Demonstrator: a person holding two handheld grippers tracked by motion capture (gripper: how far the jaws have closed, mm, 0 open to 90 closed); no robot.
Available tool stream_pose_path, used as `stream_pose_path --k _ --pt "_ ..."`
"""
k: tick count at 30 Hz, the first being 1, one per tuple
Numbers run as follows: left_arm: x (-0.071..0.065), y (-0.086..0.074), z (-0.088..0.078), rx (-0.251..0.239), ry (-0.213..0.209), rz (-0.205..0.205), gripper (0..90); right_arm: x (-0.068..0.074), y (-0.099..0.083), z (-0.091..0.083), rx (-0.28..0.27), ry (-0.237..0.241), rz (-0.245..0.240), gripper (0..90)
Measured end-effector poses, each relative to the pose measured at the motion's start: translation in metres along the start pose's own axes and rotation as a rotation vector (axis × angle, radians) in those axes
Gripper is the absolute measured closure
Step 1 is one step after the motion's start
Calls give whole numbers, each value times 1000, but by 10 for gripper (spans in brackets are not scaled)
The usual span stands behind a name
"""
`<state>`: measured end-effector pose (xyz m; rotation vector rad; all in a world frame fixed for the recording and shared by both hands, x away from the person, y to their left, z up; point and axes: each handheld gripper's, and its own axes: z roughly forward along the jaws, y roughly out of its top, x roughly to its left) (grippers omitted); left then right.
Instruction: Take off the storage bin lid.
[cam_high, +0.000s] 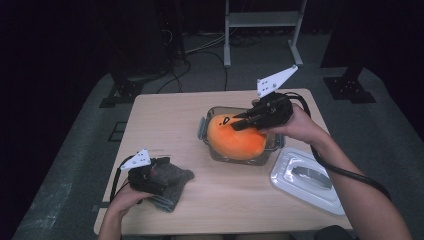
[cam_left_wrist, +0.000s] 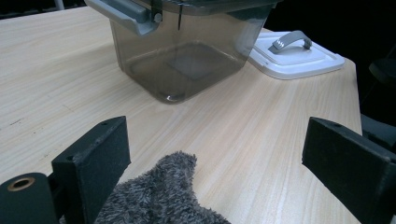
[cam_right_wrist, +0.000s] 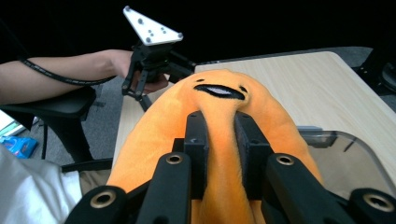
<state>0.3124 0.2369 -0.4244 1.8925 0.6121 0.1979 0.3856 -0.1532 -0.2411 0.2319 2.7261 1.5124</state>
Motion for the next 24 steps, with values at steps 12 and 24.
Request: stream_pose_path --k 12,24 --pt "0 -1 1 -1 -5 -2 68 -20 3 0 7 -44 16 766" --pt "-1 0 1 -5 -12 -2 68 -44 -6 4 19 -67 34 765"
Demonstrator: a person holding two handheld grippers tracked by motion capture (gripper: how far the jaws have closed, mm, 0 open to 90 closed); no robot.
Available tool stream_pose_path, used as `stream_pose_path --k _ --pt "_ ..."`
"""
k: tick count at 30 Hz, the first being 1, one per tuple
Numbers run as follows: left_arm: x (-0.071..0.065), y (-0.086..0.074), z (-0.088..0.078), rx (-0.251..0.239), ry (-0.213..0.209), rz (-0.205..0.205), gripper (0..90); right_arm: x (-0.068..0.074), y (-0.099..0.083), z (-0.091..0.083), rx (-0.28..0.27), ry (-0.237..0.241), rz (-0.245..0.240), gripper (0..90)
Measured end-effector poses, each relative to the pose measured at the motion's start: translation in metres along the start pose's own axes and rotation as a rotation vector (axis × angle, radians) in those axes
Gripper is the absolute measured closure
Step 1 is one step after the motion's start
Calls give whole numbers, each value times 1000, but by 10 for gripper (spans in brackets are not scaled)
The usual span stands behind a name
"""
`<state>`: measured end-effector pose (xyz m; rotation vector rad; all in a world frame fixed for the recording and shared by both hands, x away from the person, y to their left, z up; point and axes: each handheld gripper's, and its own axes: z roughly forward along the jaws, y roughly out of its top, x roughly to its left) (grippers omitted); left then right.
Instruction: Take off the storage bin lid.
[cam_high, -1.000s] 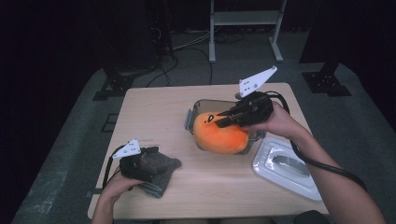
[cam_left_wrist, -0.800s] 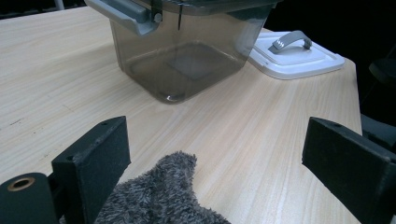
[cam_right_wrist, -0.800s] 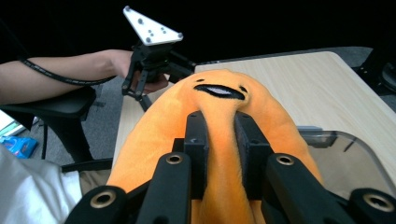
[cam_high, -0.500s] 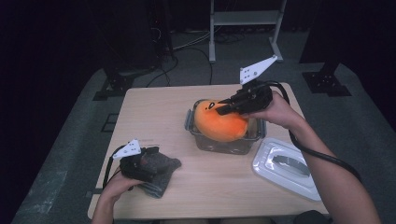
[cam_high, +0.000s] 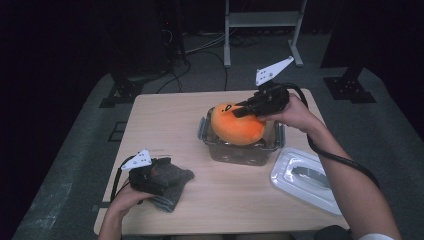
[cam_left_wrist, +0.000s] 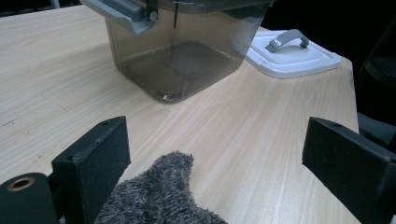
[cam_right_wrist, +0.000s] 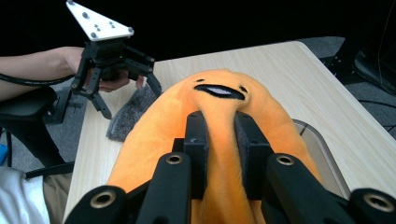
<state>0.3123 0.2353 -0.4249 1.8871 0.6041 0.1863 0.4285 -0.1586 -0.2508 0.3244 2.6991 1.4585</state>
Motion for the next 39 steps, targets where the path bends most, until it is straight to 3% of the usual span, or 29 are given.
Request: stream_pose_path --k 17,39 --pt "1 -3 1 12 -1 -8 68 -28 -18 15 47 -20 38 765" --pt "1 -3 -1 8 -2 -16 68 -48 -38 32 78 -26 73 761"
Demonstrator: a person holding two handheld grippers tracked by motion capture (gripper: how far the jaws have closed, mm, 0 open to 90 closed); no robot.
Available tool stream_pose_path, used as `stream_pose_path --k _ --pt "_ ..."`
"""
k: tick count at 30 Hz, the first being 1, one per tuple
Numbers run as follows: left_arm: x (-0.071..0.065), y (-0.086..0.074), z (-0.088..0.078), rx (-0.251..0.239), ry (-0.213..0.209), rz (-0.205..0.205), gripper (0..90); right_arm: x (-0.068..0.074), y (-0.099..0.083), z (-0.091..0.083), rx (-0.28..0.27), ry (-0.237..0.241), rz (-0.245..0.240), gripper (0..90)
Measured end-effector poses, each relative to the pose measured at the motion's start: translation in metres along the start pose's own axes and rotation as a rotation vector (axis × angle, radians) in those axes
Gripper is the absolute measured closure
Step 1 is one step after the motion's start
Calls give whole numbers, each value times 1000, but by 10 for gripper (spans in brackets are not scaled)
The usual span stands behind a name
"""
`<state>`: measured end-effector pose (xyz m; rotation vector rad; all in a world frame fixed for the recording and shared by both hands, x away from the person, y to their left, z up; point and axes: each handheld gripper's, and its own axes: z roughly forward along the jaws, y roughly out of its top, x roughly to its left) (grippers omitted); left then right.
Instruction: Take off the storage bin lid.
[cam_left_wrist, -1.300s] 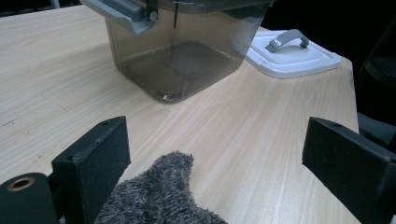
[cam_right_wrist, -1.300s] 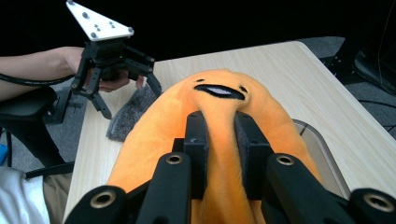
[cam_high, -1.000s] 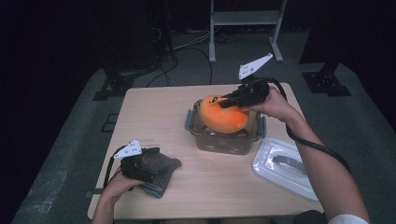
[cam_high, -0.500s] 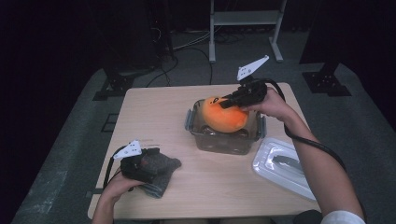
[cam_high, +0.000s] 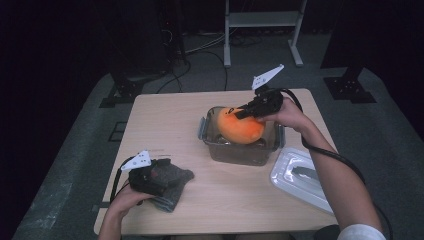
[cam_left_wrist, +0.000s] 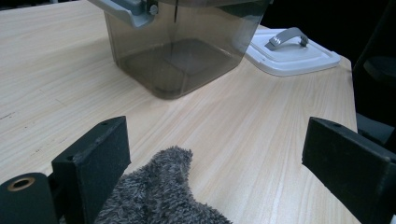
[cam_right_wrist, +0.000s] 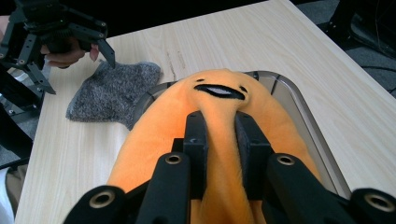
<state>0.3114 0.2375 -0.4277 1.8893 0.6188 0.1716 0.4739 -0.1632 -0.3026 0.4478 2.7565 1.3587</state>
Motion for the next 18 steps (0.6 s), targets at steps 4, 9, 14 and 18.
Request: stream_pose_path --k 4,9,14,18 --pt "0 0 0 0 -2 4 68 -2 -2 2 2 -4 8 761" --pt "-1 1 0 -4 -3 3 68 -4 -5 6 10 -6 14 761" --pt "0 1 0 -4 -7 5 68 -6 -7 10 22 -8 18 761" --pt "0 1 1 -4 -8 5 68 -7 -8 13 29 -8 22 760"
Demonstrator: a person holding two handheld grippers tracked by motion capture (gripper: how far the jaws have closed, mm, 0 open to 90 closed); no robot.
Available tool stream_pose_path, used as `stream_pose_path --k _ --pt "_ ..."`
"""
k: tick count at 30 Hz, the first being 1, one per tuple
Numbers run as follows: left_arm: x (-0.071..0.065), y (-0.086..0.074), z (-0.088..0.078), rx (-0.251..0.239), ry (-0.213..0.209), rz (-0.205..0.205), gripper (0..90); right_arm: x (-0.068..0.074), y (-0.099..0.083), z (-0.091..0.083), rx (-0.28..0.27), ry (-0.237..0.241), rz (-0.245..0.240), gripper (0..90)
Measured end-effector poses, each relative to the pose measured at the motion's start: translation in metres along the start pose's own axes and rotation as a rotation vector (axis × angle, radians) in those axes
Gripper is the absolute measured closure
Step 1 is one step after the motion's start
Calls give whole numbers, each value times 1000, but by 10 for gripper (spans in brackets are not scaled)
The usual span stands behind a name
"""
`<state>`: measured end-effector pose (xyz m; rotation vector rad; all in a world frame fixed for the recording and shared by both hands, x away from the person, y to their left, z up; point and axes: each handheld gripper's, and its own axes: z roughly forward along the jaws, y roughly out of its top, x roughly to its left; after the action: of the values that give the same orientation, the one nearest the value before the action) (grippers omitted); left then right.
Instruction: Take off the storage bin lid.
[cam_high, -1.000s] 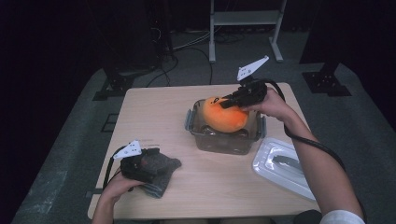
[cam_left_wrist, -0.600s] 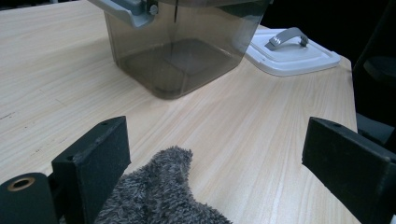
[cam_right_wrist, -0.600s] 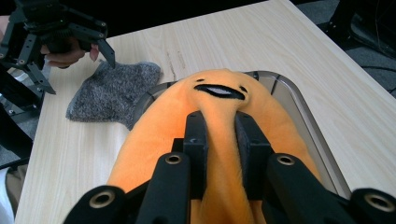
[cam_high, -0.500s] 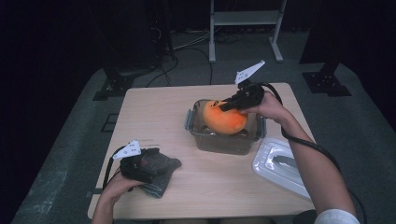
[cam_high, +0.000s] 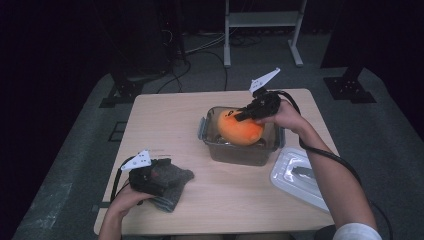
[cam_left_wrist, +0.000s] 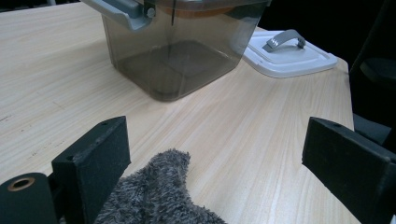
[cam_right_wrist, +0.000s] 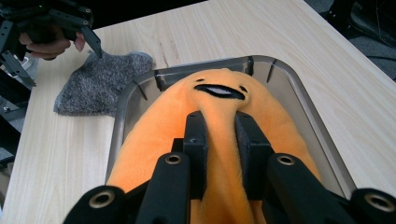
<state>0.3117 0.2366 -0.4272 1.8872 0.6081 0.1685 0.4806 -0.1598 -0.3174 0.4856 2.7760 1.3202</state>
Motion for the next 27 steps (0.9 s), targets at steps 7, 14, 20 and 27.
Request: stream_pose_path --k 7,14,20,27 --pt "-1 0 1 3 -7 0 68 -3 -3 4 13 -1 0 761" --pt "-1 0 1 1 -6 3 68 -5 -6 11 31 -5 1 760" --pt "-1 0 0 1 -6 0 68 -6 -7 18 46 -4 4 758" --pt "-1 0 0 -1 -6 1 68 -6 -7 24 67 0 -5 758"
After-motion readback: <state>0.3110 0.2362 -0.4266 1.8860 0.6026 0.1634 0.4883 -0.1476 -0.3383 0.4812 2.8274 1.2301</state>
